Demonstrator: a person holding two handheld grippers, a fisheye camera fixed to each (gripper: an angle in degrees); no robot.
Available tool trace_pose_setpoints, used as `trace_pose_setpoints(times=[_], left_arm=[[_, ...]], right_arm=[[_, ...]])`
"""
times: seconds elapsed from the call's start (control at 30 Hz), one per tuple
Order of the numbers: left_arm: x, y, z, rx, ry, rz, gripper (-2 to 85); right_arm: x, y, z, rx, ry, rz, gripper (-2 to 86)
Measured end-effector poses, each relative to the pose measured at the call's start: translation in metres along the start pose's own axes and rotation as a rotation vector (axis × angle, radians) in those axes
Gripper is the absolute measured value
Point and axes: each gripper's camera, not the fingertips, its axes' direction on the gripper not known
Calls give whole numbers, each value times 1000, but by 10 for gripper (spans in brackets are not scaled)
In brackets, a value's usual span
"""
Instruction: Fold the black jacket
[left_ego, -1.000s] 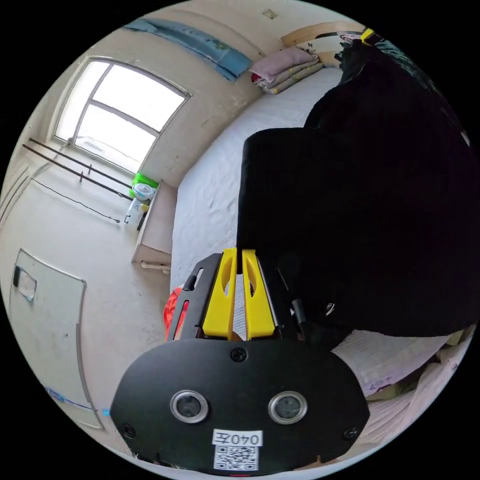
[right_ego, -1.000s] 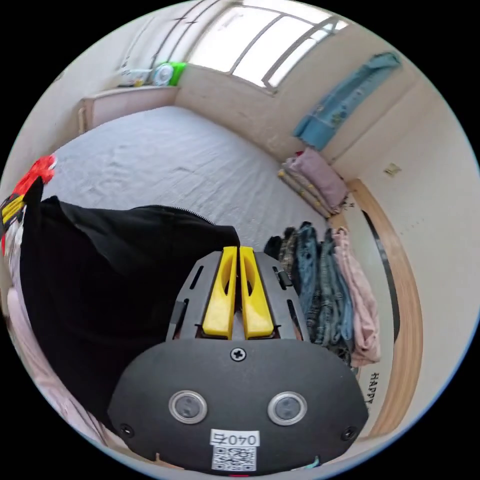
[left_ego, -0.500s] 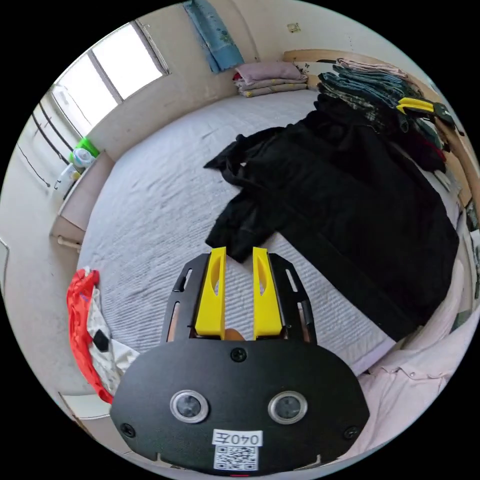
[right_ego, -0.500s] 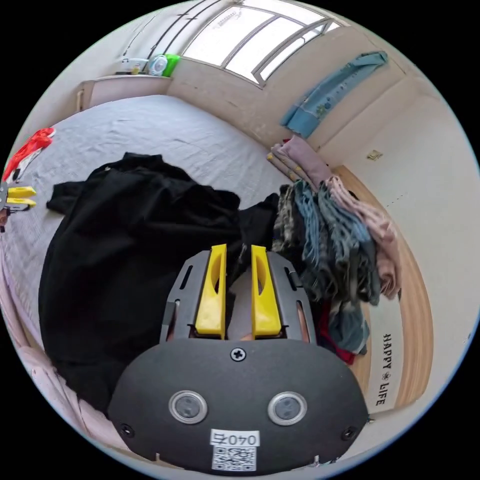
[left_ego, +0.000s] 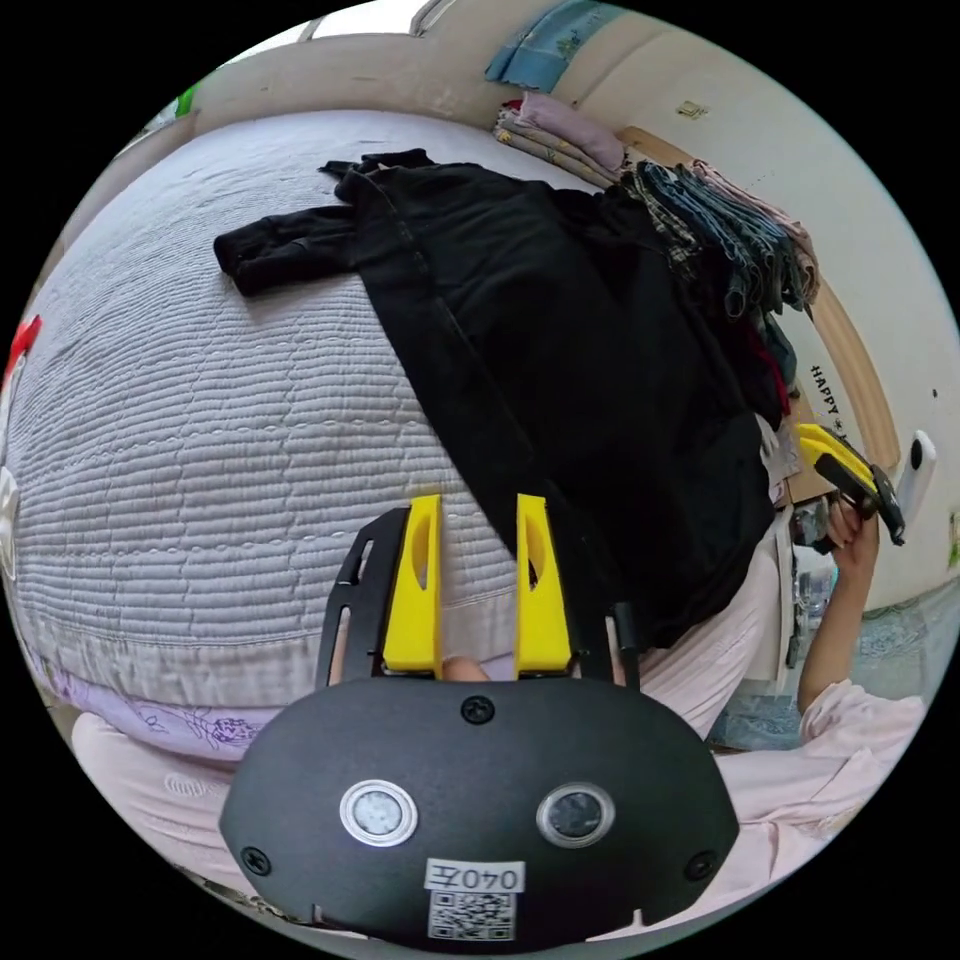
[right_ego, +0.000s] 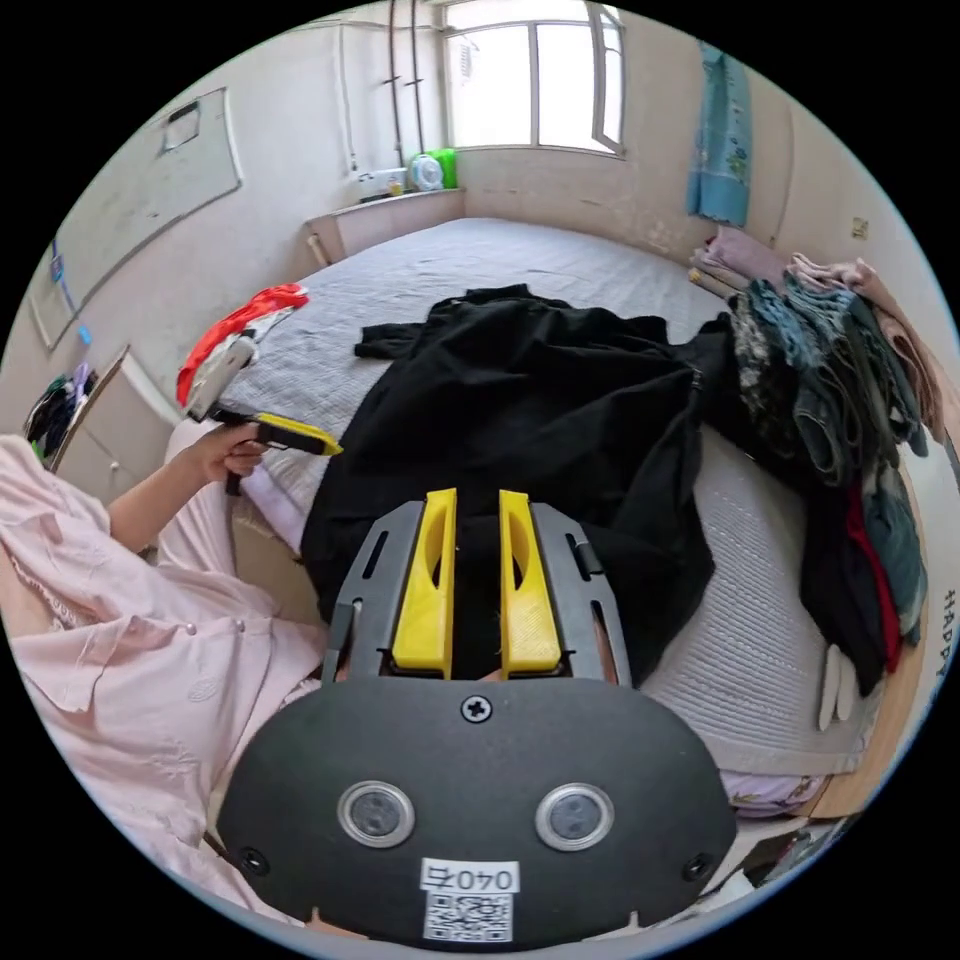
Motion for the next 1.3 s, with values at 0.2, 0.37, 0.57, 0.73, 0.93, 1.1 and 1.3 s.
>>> trace_pose_setpoints(times=[0.2,0.37,0.57,0.73,0.93,1.1,1.3], left_arm=[[3,5,-16,-10,-44,66,99],[-15,11,-24,20,-20,6,74],[-46,17,-25,3,188,-40,-2],[-77,25,-32,77,373,-111,-8],[-157,19,-132,402,655,-195,-9],[-232,9,-248,615,477,-254,-8],[-302,-6,-278,485,155,-415,2]], right_arm=[[-37,12,25,-30,-175,-112,72],[-11,25,18,-20,-192,-64,63],[34,36,2,17,-243,10,54],[18,24,31,-103,-255,-108,18],[-13,-28,116,-240,-369,-69,0],[-73,-107,124,-180,-662,-178,21],[-18,-87,51,3,-351,-230,47]])
